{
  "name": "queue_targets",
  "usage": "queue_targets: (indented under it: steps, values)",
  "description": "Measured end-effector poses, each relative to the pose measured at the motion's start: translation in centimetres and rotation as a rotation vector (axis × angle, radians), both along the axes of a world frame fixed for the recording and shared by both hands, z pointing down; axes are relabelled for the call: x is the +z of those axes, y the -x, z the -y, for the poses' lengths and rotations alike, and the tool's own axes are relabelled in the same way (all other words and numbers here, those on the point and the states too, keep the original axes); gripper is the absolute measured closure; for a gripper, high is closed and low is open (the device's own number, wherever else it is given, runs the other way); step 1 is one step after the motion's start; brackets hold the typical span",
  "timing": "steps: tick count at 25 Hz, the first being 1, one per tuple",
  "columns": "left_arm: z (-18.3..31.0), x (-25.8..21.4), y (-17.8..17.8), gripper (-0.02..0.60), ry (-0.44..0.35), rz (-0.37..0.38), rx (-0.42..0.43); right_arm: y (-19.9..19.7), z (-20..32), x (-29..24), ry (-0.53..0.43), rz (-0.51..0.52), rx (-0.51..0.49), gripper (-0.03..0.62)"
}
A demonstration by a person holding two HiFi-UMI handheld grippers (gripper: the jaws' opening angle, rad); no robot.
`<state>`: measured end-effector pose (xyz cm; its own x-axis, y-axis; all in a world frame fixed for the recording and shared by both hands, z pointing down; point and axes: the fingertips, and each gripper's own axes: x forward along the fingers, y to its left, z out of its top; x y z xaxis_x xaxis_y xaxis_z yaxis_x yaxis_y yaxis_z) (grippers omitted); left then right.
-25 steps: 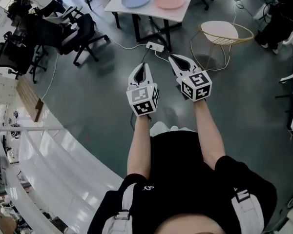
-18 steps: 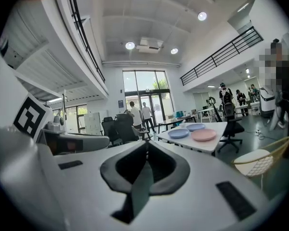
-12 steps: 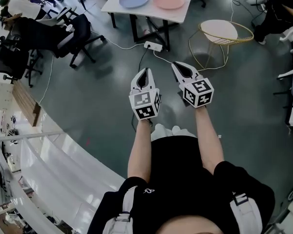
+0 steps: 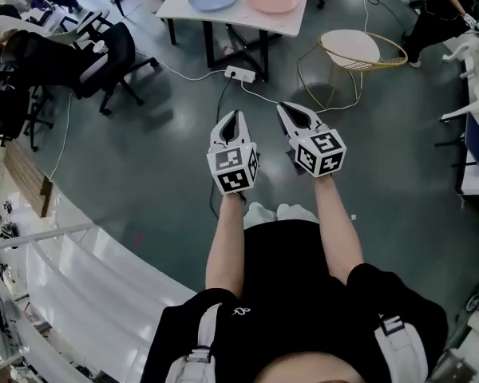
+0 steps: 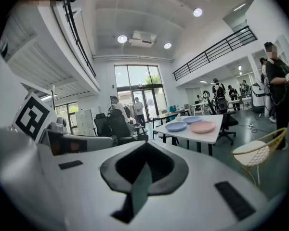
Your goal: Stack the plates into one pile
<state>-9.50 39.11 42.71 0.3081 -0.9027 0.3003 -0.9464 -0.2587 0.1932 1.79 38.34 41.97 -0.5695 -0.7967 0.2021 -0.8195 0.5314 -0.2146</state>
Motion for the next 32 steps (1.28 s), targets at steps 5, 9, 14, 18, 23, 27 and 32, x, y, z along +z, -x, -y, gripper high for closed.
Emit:
queue_targets:
  steps: [5,9,14,18,23,27,32]
  values:
    - [1.0,-1.6,1.5,0.566,-0.014,-0.003,0.018,-1.3,1.8,-1.6,-0.013,0.039,0.07,0.586]
    - [2.5,-3.9,3.8,0.565,-0.067,-0.031,-0.008,-0.9,3.4,-4.8,-0.095,0.049,0.072,0.586]
    - [4.0,-5.2,3.5,0.566,-0.1,-0.018,0.033,0.1,4.4,-6.8,-0.155,0.044,0.066,0.586]
    - [6.3,-7.0,3.2,0.565,-0.159,-0.013,0.061,0.7,5.9,-8.5,-0.227,0.023,0.039,0.586]
    - [7.5,-5.6,1.6,0.565,-0.173,-0.013,0.086,-0.5,6.9,-8.0,-0.254,0.001,0.034,0.586]
    - [10.2,-7.0,-0.4,0.565,-0.208,0.013,0.11,-2.0,9.8,-9.8,-0.292,0.032,0.031,0.586]
    - [15.8,-5.7,-1.1,0.565,-0.185,0.03,0.096,-2.7,15.9,-7.5,-0.26,0.074,0.024,0.586]
